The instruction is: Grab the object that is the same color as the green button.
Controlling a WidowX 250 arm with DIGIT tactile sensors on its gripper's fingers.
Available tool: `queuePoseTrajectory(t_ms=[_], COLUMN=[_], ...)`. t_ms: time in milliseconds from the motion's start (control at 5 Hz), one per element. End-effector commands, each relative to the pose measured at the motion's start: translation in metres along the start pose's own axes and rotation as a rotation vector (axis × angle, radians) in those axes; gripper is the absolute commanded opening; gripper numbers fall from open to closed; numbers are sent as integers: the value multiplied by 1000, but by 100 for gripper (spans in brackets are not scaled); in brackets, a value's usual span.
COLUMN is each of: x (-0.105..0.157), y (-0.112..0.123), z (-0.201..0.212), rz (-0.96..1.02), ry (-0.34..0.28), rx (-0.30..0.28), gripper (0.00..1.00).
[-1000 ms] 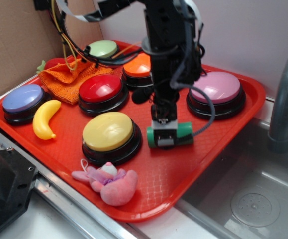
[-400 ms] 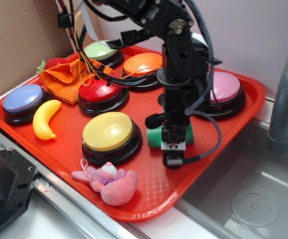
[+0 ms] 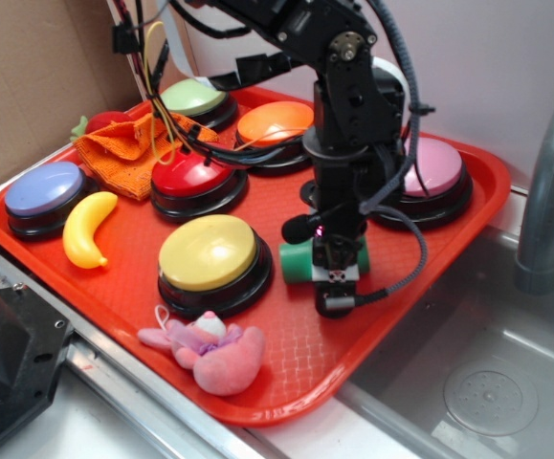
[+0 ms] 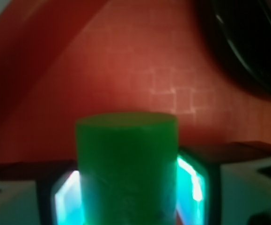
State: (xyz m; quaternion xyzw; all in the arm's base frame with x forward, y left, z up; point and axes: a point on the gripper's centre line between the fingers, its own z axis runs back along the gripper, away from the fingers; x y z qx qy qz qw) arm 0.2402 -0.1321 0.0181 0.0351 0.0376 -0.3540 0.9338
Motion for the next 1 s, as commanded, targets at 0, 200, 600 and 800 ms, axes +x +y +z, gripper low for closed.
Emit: queuePoseTrajectory(t_ms=[0,200,600,800], x=[-30,-66,-113,-123], y=[22,43,62,66], z=[112,143,167,165], rz=[292,508,733,780], ry=[-197,-236,-259,-192], rx=[-14,-30,53,42], gripper=[0,0,0,0])
